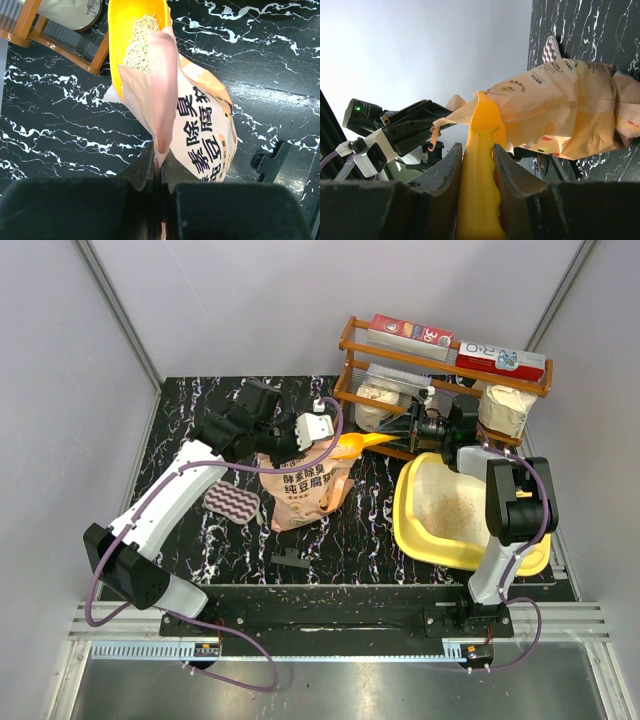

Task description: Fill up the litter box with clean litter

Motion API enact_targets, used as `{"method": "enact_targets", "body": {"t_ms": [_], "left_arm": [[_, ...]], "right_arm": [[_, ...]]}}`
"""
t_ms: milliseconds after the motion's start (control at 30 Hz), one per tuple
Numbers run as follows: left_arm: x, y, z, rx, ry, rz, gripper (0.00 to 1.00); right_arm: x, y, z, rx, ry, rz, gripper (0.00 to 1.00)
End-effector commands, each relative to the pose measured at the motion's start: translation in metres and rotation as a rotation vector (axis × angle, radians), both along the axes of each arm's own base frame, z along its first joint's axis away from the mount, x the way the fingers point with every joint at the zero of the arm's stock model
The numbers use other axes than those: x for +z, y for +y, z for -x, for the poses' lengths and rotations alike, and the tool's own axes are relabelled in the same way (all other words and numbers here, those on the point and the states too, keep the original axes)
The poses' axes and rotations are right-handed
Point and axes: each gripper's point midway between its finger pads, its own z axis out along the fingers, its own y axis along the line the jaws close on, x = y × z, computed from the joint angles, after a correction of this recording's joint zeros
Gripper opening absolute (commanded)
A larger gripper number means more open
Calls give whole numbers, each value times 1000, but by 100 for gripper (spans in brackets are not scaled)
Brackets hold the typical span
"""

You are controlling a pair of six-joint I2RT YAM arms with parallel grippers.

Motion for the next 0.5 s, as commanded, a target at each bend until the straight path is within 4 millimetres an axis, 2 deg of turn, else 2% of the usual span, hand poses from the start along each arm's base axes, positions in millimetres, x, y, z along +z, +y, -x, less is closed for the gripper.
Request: {"method": "enact_targets", "body": {"t_ms": [0, 133, 167, 467], "left_arm": [[64, -1, 0, -29, -195, 110, 0], [67, 1, 0, -25, -212, 105, 0], [67, 2, 0, -23, -212, 102, 0], [70, 3, 1, -20, -217, 110, 0]], "right_arm": [[12, -9, -7, 3, -84, -5, 0], [19, -19, -4, 0, -90, -9, 0], [21, -29, -7, -28, -86, -11, 0], [29, -35, -2, -31, -102, -15, 0]]}}
